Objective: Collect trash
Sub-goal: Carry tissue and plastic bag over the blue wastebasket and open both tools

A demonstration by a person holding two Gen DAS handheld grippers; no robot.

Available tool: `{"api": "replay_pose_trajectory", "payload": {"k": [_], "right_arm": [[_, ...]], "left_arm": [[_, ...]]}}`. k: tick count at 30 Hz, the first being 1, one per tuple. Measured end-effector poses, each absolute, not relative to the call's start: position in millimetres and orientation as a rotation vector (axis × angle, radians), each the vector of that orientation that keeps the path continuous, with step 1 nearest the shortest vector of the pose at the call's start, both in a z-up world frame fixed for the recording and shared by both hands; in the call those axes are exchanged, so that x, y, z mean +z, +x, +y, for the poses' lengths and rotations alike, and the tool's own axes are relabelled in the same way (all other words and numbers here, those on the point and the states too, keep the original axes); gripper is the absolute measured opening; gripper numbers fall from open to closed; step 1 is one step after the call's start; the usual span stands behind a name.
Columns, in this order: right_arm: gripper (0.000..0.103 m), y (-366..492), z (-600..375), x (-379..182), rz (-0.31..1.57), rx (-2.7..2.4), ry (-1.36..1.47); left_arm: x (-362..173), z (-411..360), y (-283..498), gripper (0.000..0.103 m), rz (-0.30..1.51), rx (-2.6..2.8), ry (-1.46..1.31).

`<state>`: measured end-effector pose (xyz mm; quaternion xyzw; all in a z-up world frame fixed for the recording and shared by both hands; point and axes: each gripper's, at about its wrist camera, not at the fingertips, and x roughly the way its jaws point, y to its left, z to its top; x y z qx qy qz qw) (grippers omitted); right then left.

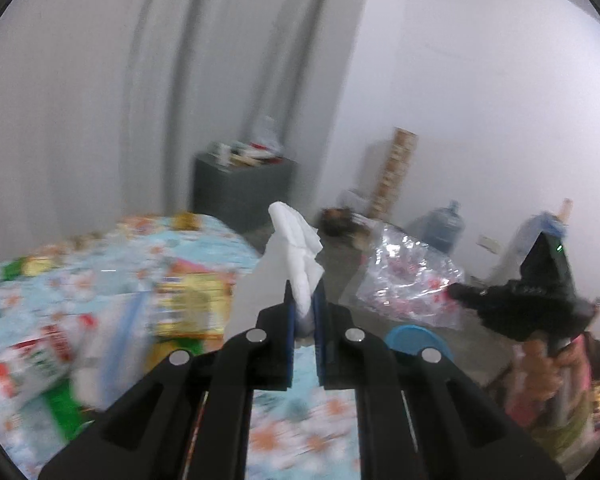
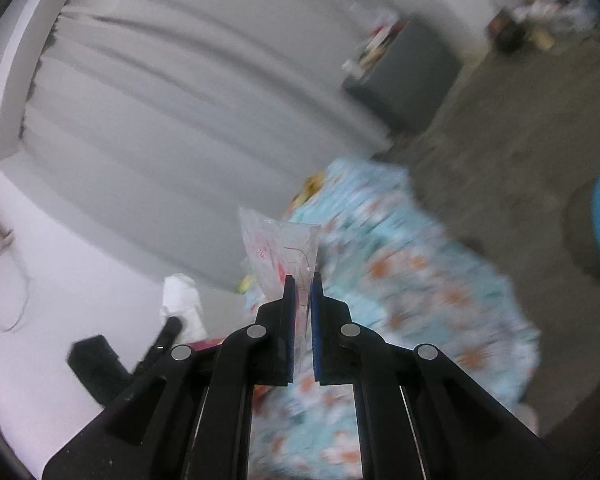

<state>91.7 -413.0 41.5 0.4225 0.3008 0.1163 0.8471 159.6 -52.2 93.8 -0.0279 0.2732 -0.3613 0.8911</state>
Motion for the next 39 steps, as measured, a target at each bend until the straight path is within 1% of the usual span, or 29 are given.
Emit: {"api": "replay_pose_trajectory", "payload": {"k": [4, 8, 12, 15, 19, 24, 29, 30, 31, 32, 33, 34, 35, 36, 38, 39], "right_arm": [[0.005, 66.1, -456.9, 37.9, 0.592, 0.057, 0.871], [0.005, 43.8, -498.3, 25.8, 0.580, -0.156, 0.842], [0.005, 29.1, -533.4, 4.0, 0.590, -0.319, 0.849], [0.005, 20.7, -560.0, -19.4, 0.603, -0.436, 0.868], [0.005, 12.4, -595.4, -56.4, 0.627, -0.569, 0.905], [0.005, 13.7, -627.7, -98.4, 0.669, -0.686, 0.944], [0.007, 12.0, -661.3, -140.5, 0.699, -0.747, 1.018], [0.010, 12.9, -669.7, -151.3, 0.702, -0.757, 1.036], [0.010, 12.1, -671.3, -153.4, 0.707, -0.768, 1.043], [0.011, 13.0, -675.4, -159.8, 0.715, -0.775, 1.048], [0.018, 15.4, -679.8, -167.3, 0.724, -0.777, 1.053], [0.023, 17.1, -683.2, -174.8, 0.739, -0.784, 1.060], [0.039, 17.5, -685.6, -181.0, 0.742, -0.795, 1.070], [0.051, 16.1, -688.4, -191.2, 0.739, -0.807, 1.088], [0.056, 11.0, -689.4, -198.7, 0.747, -0.833, 1.108], [0.056, 9.3, -689.4, -202.6, 0.753, -0.839, 1.120]], "left_arm": [[91.8, -108.0, 181.9, 0.007, 0.662, -0.892, -0.087], [78.8, -181.5, 210.4, 0.007, 0.823, -1.048, -0.135], [55.1, -256.7, 231.0, 0.007, 0.994, -1.153, -0.168], [20.8, -326.8, 240.9, 0.007, 1.152, -1.205, -0.165], [-24.6, -403.1, 238.3, 0.007, 1.293, -1.221, -0.121], [-86.0, -490.9, 223.9, 0.007, 1.392, -1.214, -0.010], [-133.1, -540.0, 215.0, 0.008, 1.426, -1.192, 0.086], [-142.7, -547.9, 213.1, 0.008, 1.441, -1.186, 0.087], [-149.9, -548.7, 214.4, 0.009, 1.453, -1.176, 0.085], [-158.8, -550.7, 215.6, 0.015, 1.471, -1.161, 0.081], [-166.5, -553.8, 215.7, 0.025, 1.487, -1.150, 0.078], [-175.5, -557.1, 214.9, 0.029, 1.501, -1.134, 0.081], [-181.7, -558.2, 213.8, 0.037, 1.504, -1.115, 0.091], [-186.5, -558.6, 213.8, 0.041, 1.504, -1.100, 0.104], [-189.9, -559.0, 215.3, 0.045, 1.508, -1.088, 0.113], [-188.4, -557.4, 216.2, 0.047, 1.504, -1.091, 0.108]]}}
